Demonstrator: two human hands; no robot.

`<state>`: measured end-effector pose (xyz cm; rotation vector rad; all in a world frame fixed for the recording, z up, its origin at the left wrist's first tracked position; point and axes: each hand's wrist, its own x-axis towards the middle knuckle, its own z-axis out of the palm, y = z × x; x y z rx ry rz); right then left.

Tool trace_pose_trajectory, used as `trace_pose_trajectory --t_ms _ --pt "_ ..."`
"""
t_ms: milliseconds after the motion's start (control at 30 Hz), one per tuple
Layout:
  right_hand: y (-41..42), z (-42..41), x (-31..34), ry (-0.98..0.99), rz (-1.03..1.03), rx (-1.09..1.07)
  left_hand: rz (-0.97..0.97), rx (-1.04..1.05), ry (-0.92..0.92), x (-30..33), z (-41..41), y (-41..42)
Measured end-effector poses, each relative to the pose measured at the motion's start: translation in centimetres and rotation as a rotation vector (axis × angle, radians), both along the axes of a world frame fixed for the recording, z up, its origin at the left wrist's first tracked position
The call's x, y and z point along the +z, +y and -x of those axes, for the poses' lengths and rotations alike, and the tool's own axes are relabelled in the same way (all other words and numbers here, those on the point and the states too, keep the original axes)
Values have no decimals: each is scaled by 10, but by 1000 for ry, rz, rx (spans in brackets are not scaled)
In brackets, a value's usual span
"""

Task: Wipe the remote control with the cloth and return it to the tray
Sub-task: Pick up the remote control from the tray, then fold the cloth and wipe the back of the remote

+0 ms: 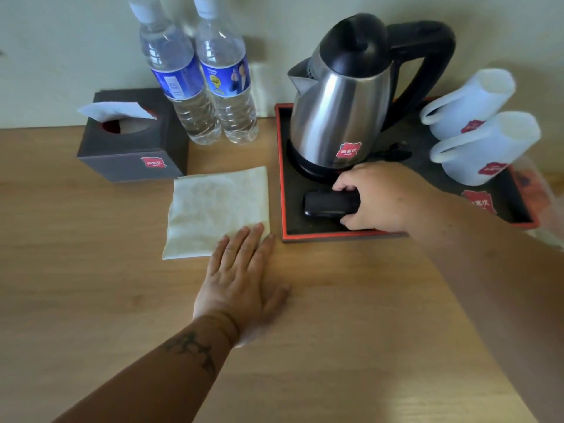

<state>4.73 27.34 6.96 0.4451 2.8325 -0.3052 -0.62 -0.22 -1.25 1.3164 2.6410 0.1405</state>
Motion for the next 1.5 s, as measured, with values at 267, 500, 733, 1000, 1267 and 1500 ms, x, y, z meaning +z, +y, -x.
trace_pose_trajectory --t_ms 267,500,733,1000,1267,1500 --pt "-97 -23 32 95 68 -10 -127 121 -92 10 -3 -30" --pt "-191 -7 -4 37 155 135 -44 163 -42 9 29 -149" --pt "-229 22 -29 37 198 184 -15 105 -54 4 35 -156" --pt "-206 56 -17 106 198 110 -9 86 -45 7 36 -157" --pt "-192 95 -46 222 -30 205 -41 89 -68 3 39 -158" --pt "-205 52 -15 614 40 97 -33 84 -66 6 39 -156"
